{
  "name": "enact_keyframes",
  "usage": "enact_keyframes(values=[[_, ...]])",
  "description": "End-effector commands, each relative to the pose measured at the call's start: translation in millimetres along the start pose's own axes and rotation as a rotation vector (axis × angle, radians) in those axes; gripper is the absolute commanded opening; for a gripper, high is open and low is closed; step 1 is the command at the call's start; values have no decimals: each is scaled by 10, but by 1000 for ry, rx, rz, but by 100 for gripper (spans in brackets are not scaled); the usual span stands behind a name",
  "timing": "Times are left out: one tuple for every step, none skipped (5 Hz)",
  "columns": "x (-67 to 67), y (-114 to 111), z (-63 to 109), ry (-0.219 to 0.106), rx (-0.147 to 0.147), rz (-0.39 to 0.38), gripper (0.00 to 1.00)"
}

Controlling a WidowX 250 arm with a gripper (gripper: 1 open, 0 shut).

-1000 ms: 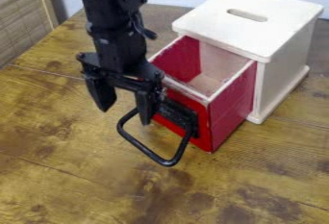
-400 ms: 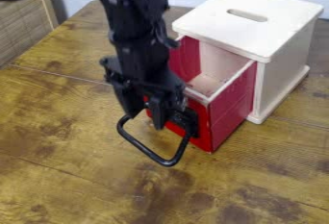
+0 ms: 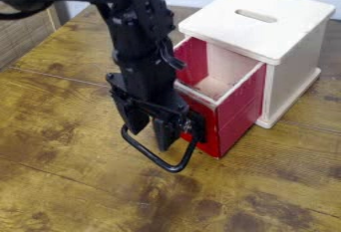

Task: Open the drawer

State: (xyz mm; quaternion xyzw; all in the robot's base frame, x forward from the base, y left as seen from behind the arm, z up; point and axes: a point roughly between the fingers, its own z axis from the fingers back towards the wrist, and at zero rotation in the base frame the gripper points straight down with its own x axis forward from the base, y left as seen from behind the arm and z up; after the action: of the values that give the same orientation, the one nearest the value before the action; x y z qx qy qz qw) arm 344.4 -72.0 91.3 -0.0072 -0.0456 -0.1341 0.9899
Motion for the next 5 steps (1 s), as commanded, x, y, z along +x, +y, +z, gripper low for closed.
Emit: enact_keyframes(values=[[31,103,197,-78,20,90,100],[30,146,148,-78,27,155,100],[-20,214,320,-68,32,215,100],[-97,235,398,-100,42,281,100],[-120,273,442,-75,44,344,100]])
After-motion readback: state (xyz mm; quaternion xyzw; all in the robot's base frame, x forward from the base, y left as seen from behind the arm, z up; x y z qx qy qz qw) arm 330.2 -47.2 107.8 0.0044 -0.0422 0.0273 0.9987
